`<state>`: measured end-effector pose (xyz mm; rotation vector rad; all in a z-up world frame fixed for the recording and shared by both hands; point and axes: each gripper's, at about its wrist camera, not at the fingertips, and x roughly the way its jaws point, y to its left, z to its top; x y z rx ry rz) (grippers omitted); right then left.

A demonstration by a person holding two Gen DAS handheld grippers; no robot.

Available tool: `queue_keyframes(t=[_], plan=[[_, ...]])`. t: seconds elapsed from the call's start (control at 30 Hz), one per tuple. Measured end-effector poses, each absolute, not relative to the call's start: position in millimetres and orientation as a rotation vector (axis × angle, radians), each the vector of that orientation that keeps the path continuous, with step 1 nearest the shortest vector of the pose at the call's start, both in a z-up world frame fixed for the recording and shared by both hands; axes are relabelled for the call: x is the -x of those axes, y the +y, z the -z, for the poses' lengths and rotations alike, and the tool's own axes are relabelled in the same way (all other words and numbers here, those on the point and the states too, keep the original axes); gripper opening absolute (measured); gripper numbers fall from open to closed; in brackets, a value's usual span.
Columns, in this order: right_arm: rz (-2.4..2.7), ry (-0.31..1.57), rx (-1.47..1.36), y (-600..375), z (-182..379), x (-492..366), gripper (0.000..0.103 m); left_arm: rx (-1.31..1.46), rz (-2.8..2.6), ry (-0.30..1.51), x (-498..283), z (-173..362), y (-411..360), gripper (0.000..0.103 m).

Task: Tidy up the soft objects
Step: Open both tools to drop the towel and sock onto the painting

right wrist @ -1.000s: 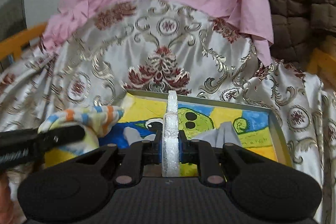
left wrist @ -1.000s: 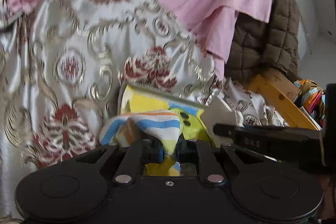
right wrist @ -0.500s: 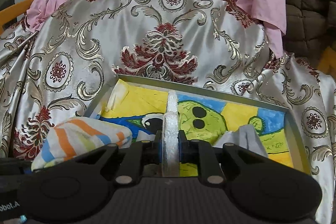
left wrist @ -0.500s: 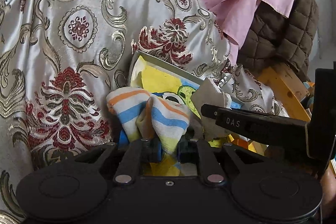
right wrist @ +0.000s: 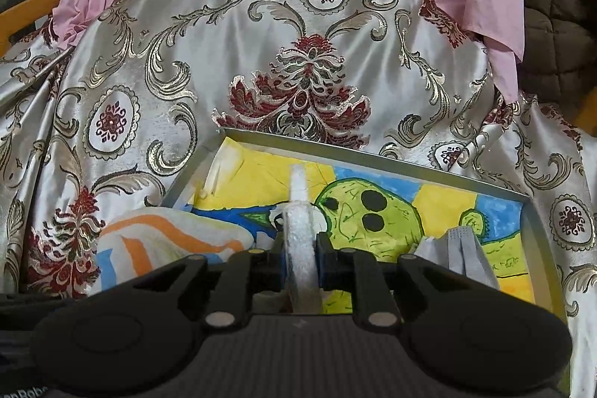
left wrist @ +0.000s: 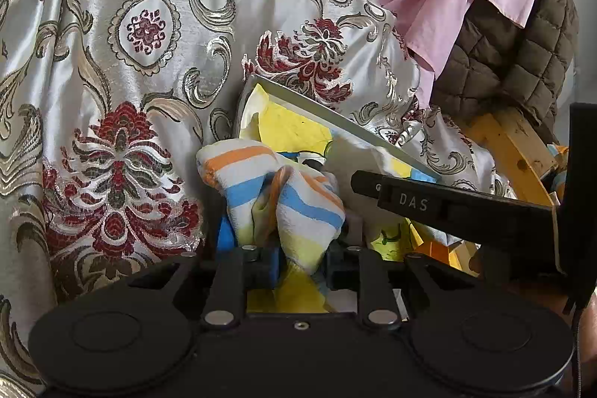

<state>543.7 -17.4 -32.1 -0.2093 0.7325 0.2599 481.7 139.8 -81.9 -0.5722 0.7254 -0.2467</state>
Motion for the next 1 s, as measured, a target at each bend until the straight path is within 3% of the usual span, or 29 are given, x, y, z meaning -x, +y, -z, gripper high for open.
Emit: queue_keyframes(t=[0.27, 0.43, 0.63, 1.0], plan=[[-0.252, 0.741, 0.190, -22, 31, -544, 0.030, 0.556, 0.254, 0.727, -483, 80, 138, 0.037], [-0.245, 0.746, 0.157, -29, 29, -544, 0.038, 0.551, 0.253, 0.712, -479, 73, 137, 0.054], [-0.248, 0.723, 0.134, -40, 17, -536, 0.057, 0.492, 0.211, 0.668, -464, 56, 134, 0.075], [-0.235, 0.669, 0.074, -83, -26, -502, 0.085, 0.387, 0.154, 0.641, -424, 17, 117, 0.080]])
